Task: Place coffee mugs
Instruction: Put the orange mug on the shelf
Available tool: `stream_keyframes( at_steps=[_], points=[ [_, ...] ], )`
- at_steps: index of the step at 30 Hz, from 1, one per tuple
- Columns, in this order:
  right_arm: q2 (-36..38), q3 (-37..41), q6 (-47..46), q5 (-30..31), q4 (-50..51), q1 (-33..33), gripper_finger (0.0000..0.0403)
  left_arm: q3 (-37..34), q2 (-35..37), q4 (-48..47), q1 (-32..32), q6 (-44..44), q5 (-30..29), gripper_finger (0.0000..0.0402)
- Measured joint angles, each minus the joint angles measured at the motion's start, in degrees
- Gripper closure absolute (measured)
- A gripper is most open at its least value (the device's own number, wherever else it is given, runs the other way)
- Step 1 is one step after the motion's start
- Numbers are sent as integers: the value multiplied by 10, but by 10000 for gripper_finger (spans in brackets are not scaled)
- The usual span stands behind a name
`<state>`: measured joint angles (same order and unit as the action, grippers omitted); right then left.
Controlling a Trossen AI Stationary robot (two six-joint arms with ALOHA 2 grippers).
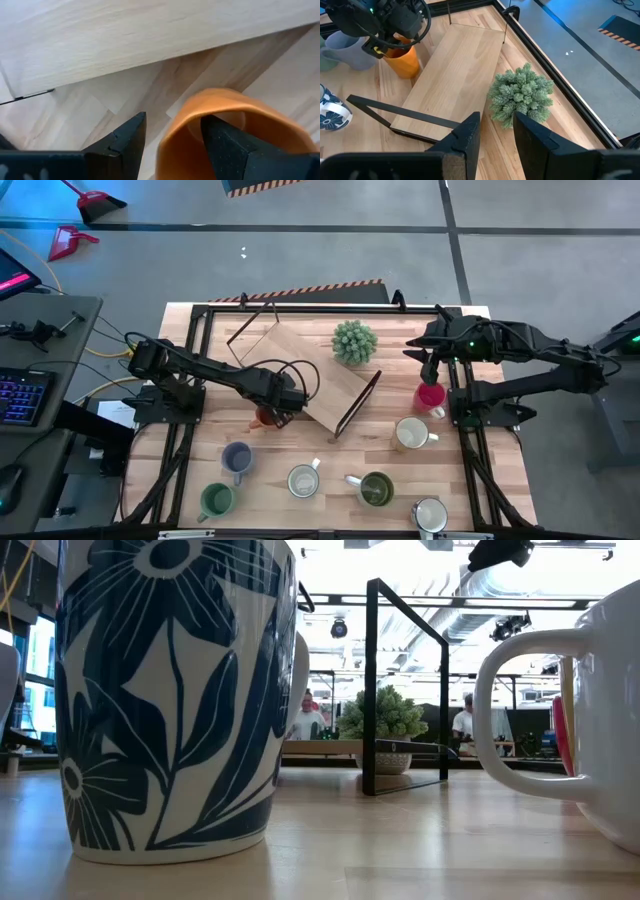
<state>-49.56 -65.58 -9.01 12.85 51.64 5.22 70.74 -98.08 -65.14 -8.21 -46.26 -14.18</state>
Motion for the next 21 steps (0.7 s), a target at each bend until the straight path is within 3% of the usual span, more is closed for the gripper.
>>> stream_keyframes(
  at_steps=[21],
  points=[
    [0, 0, -31, 0, 0, 0, 299, -1, 0, 0, -4, 125, 20, 224]
  ],
)
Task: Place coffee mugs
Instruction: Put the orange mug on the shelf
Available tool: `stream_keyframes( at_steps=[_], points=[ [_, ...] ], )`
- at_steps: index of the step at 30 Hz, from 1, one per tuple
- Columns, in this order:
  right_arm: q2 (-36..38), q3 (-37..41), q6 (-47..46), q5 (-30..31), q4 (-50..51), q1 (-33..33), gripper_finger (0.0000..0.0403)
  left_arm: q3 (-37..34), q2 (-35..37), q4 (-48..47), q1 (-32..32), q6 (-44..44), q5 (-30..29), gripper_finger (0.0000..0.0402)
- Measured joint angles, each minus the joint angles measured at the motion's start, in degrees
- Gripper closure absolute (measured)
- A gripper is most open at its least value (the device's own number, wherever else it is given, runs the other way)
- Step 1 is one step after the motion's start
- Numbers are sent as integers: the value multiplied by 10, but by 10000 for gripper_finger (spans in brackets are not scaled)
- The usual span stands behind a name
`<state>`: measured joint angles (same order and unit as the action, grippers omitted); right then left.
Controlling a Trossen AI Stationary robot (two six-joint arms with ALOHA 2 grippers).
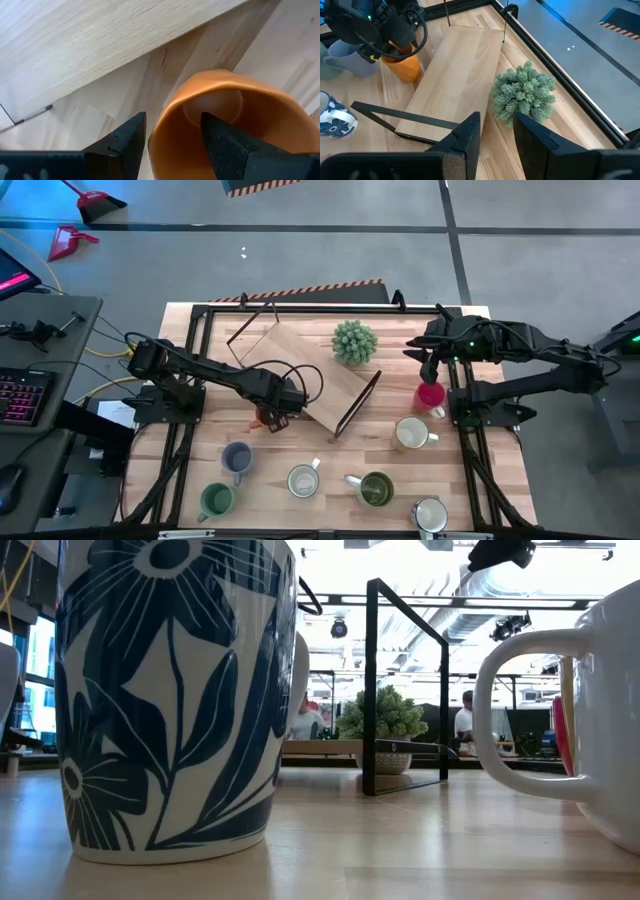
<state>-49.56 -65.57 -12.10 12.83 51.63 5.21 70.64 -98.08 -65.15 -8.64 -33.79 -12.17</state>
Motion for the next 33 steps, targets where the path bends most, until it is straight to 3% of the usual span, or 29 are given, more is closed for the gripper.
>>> stream_keyframes(
  at_steps=[18, 24, 33],
  points=[
    [0, 0, 1, 0, 0, 0, 299, -16, 1, 4, 0, -1, 22, 237],
    [0, 0, 1, 0, 0, 0, 299, -16, 1, 4, 0, 25, 30, 284],
    [0, 0, 1, 0, 0, 0, 299, -13, 4, 5, 0, 23, 41, 387]
  ],
)
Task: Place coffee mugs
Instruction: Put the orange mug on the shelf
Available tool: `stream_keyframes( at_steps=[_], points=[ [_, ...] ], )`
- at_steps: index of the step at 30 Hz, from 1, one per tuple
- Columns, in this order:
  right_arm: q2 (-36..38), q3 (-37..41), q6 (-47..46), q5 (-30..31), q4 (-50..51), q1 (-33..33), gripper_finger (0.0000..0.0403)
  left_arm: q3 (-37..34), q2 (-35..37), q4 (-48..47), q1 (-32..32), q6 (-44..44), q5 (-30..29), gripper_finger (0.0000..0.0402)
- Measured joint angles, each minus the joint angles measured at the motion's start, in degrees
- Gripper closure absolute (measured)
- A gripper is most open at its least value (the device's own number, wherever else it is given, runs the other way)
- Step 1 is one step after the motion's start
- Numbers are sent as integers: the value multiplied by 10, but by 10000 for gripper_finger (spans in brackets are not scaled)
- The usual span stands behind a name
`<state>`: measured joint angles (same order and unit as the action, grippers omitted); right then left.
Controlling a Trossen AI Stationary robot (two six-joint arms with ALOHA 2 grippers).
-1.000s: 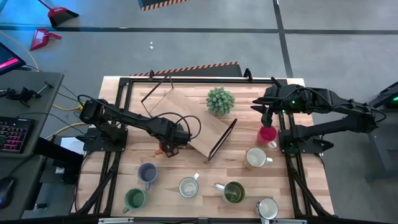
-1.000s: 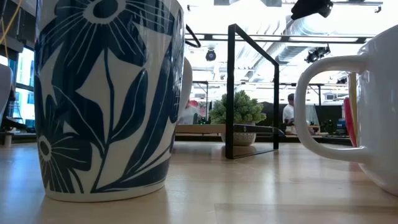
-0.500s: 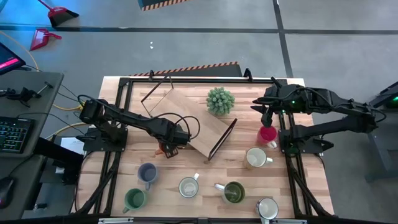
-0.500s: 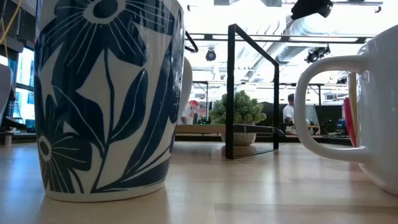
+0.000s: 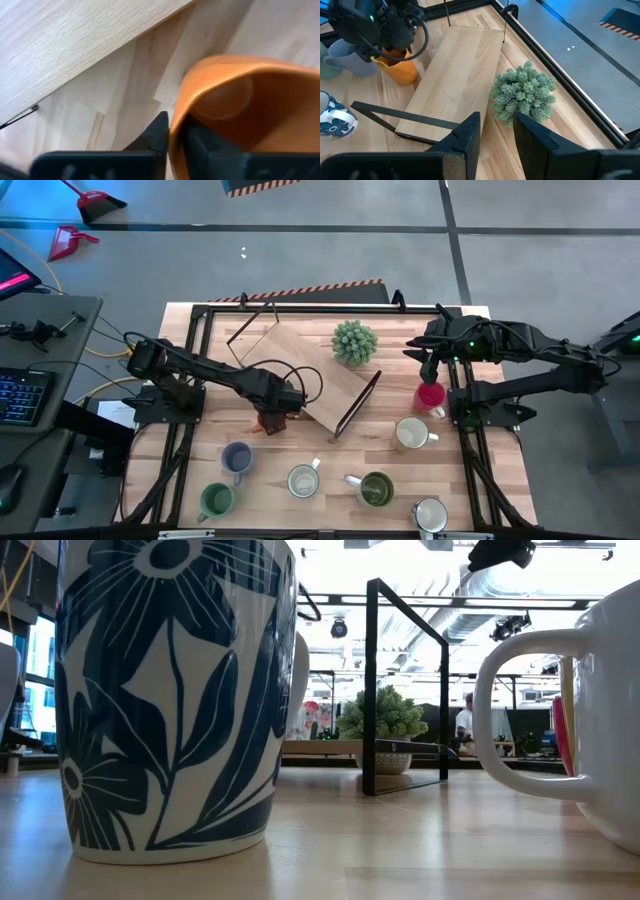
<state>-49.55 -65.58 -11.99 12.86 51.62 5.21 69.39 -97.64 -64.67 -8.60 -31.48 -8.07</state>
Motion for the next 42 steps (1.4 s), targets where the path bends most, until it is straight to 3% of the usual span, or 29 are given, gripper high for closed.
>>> stream_keyframes(
  at_steps=[15, 19, 28, 42],
  points=[
    [0, 0, 4, 0, 0, 0, 299, 8, 2, -10, 30, -5, 20, 393],
    [0, 0, 4, 0, 0, 0, 299, 30, 21, -48, 48, 0, -6, 396],
    [0, 0, 0, 0, 0, 0, 299, 83, 28, -124, 86, 49, 15, 396],
    [0, 0, -21, -8, 0, 0, 299, 97, 29, -139, 203, 112, -12, 396]
  ],
)
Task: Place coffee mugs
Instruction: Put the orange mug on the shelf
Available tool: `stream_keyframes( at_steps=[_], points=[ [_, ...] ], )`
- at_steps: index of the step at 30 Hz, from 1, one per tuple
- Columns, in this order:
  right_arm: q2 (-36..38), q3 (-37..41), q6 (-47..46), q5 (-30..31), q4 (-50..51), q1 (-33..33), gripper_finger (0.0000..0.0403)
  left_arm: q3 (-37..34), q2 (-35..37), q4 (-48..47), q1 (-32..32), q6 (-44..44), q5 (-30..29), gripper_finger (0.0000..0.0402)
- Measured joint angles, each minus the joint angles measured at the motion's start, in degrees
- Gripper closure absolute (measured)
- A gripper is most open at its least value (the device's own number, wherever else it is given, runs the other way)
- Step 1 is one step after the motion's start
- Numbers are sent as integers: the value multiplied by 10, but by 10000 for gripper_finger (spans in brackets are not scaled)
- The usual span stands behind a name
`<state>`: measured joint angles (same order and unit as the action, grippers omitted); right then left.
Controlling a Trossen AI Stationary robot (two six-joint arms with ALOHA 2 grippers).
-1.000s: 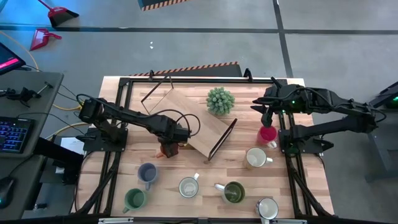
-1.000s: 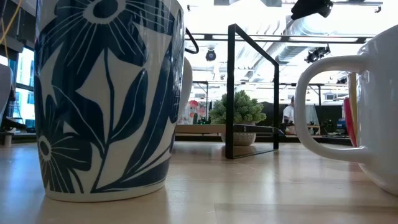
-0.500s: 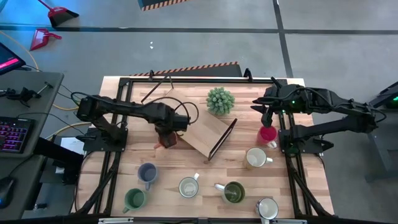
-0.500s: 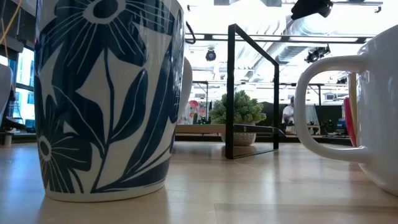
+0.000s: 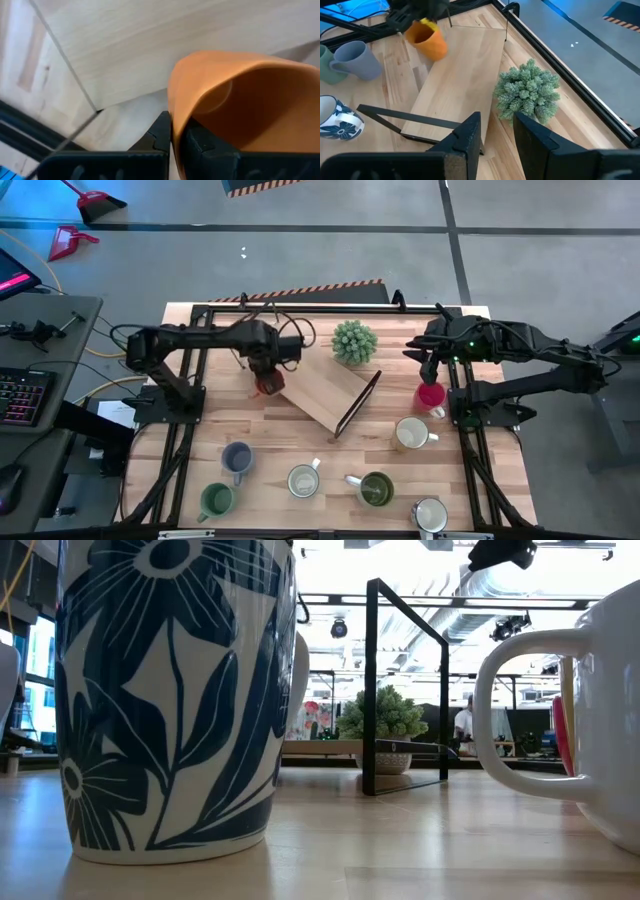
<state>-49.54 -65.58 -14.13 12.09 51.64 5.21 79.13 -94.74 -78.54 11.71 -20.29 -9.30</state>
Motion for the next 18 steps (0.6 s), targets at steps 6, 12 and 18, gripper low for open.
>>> stream_keyframes(
  at_steps=[6, 12, 18],
  points=[
    [0, 0, -4, -13, 0, 0, 299, 0, 1, -1, 46, 35, -21, 396],
    [0, 0, -4, -16, 0, 0, 299, 1, 1, 0, 84, 70, -36, 396],
    [0, 0, -4, -16, 0, 0, 299, 1, 1, 0, 116, 100, -41, 396]
  ],
)
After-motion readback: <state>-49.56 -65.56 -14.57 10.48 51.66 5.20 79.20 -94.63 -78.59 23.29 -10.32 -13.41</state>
